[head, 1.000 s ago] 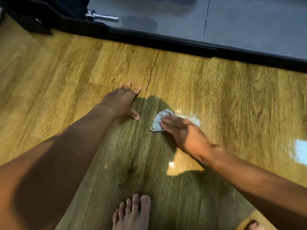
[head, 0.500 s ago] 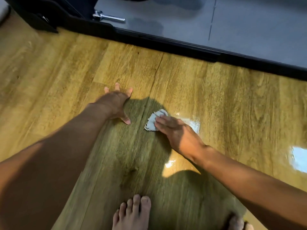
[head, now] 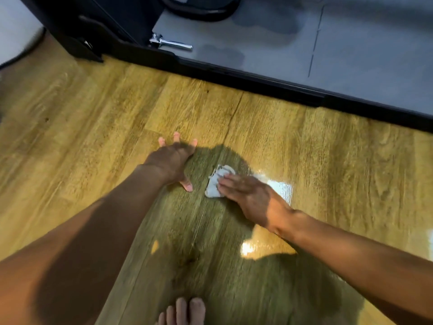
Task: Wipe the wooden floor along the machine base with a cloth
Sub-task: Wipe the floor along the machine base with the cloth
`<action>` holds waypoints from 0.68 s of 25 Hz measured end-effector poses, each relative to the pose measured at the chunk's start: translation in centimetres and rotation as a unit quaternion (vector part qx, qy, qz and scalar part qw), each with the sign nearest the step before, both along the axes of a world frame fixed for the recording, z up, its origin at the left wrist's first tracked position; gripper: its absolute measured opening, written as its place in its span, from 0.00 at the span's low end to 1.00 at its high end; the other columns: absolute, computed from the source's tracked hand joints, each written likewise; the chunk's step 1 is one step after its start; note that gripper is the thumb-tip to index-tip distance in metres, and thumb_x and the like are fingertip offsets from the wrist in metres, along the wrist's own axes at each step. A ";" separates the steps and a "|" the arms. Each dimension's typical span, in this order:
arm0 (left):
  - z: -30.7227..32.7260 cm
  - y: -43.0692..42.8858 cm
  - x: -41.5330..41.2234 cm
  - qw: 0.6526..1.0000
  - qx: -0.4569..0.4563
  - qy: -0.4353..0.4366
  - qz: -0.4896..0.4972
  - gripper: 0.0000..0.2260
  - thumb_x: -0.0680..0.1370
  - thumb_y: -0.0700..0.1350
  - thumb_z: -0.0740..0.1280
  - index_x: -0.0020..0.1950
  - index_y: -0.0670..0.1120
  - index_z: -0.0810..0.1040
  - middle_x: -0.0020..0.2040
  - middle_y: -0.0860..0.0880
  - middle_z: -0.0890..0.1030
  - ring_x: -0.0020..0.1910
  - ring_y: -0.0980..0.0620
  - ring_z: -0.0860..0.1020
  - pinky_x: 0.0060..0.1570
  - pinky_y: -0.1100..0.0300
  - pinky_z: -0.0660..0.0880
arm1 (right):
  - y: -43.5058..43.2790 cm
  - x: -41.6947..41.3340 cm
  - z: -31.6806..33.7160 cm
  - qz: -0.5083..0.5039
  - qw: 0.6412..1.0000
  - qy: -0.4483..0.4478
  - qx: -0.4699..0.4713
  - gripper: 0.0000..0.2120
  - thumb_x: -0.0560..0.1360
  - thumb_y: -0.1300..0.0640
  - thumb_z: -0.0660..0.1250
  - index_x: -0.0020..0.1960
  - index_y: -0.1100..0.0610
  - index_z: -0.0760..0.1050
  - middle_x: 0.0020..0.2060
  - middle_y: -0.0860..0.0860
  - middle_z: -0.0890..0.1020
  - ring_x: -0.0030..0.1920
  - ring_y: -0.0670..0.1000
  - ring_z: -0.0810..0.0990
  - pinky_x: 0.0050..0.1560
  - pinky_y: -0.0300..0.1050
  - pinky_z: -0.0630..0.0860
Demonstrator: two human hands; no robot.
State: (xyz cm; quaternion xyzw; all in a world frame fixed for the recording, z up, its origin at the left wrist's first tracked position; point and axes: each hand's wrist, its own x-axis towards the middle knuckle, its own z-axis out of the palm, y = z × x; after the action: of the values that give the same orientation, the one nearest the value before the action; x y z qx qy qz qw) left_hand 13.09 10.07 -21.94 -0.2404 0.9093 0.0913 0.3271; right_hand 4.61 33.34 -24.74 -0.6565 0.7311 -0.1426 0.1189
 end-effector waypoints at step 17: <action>0.6 0.3 -0.1 1.000 -0.014 -0.016 0.005 0.59 0.60 0.60 0.78 0.76 0.60 0.38 0.77 0.44 0.36 0.75 0.33 0.43 0.68 0.39 0.60 | -5.6 -9.5 -1.8 -0.065 0.998 0.006 -0.007 0.20 0.80 0.58 0.56 0.70 0.49 0.68 0.71 0.47 0.68 0.71 0.49 0.66 0.70 0.52 0.65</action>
State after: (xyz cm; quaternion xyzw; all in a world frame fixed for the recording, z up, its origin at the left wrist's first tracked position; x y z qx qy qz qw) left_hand 13.03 10.38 -21.29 -0.2505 0.9039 0.0763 0.3382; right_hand -4.92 27.73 -26.54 -0.6093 0.7718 -0.1512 0.1010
